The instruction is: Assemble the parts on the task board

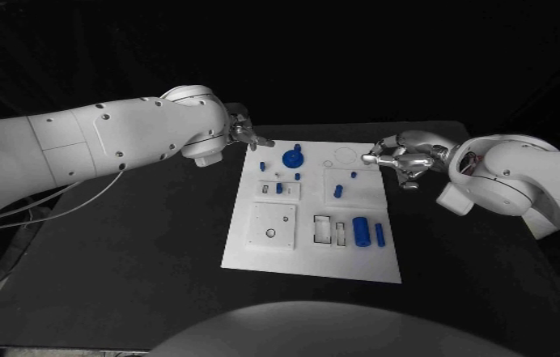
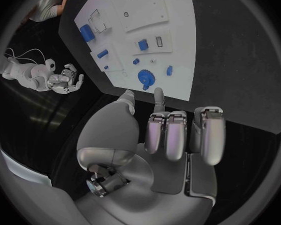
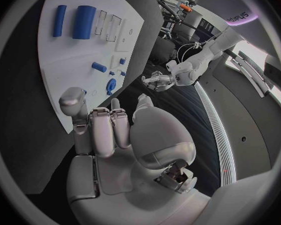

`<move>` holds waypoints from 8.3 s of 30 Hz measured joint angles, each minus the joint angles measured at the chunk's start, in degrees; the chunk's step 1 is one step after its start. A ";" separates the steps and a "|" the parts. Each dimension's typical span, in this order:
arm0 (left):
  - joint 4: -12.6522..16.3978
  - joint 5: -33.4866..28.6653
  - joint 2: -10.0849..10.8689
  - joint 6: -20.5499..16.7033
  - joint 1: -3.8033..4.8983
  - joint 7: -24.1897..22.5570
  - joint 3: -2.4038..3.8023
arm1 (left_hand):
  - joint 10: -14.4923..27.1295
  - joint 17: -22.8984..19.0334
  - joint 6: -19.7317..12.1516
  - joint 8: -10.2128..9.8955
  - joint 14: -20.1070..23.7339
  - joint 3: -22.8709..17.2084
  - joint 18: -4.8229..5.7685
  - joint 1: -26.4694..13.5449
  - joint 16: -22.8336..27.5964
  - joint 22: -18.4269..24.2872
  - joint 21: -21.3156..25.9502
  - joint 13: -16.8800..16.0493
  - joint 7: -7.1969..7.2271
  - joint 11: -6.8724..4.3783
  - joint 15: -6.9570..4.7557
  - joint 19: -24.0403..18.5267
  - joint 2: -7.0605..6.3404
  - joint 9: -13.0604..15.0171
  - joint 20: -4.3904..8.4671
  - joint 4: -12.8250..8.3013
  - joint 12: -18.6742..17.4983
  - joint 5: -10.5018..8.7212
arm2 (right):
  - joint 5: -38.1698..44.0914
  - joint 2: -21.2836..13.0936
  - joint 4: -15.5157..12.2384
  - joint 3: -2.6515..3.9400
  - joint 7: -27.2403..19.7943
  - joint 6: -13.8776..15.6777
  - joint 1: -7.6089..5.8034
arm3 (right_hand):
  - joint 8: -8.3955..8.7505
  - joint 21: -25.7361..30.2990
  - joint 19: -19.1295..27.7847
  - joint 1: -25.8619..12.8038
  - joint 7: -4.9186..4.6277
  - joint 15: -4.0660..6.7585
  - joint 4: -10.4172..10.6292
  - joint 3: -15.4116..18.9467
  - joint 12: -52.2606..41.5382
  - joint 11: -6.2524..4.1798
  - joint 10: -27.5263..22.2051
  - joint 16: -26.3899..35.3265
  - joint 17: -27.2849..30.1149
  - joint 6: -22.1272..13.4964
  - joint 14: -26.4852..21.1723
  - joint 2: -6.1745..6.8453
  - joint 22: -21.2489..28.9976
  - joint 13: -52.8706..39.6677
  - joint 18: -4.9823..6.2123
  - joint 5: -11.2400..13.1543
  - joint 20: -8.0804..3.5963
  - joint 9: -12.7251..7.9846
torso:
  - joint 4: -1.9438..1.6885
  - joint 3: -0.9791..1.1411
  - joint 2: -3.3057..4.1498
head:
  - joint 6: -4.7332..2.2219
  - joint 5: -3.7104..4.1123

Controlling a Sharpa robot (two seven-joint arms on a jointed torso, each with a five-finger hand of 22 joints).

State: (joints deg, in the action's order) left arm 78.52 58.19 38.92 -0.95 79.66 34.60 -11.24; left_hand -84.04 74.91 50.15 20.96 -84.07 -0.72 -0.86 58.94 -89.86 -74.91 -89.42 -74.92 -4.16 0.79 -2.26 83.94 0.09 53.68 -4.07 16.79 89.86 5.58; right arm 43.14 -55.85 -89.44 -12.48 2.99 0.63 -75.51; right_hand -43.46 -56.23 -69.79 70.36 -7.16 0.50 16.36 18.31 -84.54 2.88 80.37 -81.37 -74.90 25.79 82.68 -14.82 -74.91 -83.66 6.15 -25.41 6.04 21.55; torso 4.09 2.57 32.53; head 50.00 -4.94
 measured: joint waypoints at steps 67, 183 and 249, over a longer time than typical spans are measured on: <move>-20.15 3.19 -12.20 4.06 -6.89 -4.16 -0.22 | 0.00 0.01 -0.21 0.78 0.00 1.00 0.00 9.21 0.00 0.00 1.34 0.01 -0.22 0.00 0.01 0.00 2.48 -1.24 0.00 -0.55 0.00 12.18 | -0.10 1.97 1.64 0.01 -0.15 -0.87 0.72 | 0.23 0.72 0.00 0.02 0.00 -0.06 0.00 0.00 0.28 0.00 -0.23 0.22 -0.01 0.00 -0.34 -0.03 -0.02 0.00 0.00 -0.33 0.00 -0.11 | 0.07 -0.08 0.38 | 0.00 -0.34; -1.62 3.08 -2.80 4.67 -6.55 -3.33 -1.20 | 0.00 0.00 -0.39 6.16 -0.01 -19.95 0.00 16.71 0.00 -0.01 2.74 -0.01 0.99 -1.63 -1.22 0.20 -2.83 3.19 1.02 -2.03 0.00 17.31 | -0.13 0.65 1.70 0.00 0.48 -1.31 1.08 | 0.23 2.31 1.03 0.21 -0.22 -0.30 -0.15 -0.48 0.78 0.09 -1.15 0.90 0.00 0.62 -0.91 -0.21 0.00 -0.05 0.00 -1.55 0.21 -0.10 | -0.21 0.07 0.24 | 0.00 -0.19; -2.43 4.23 -3.58 4.53 -7.56 -2.48 -1.41 | 0.00 0.03 -0.42 6.28 -0.01 -21.13 0.00 16.43 0.00 0.00 3.22 0.01 1.04 -1.63 -1.22 0.20 -3.10 3.36 1.02 -2.26 0.00 16.47 | -0.16 0.66 1.75 0.00 0.48 -1.31 1.33 | 0.51 2.67 1.23 0.32 -0.22 -0.10 -0.15 -0.48 0.68 0.12 -1.15 1.22 -0.02 0.62 -1.12 -0.32 -0.02 -0.05 -0.01 -1.55 0.00 -0.10 | -0.09 0.12 0.27 | 0.00 -0.46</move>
State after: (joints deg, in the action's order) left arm 76.09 62.42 35.35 3.58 72.10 32.12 -12.66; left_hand -84.04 74.94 49.73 27.23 -84.08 -21.84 -0.87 75.37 -89.86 -74.91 -86.20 -74.91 -3.12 -0.84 -3.49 84.14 -3.01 57.03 -3.05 14.53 89.86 22.05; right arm 42.98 -55.19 -87.69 -12.48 3.47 -0.68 -74.18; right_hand -42.96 -53.56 -68.55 70.67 -7.37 0.41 16.21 17.83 -83.86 2.99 79.22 -80.15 -74.92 26.40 81.56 -15.13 -74.93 -83.71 6.14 -26.96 6.05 21.45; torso 4.00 2.69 32.80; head 50.00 -5.41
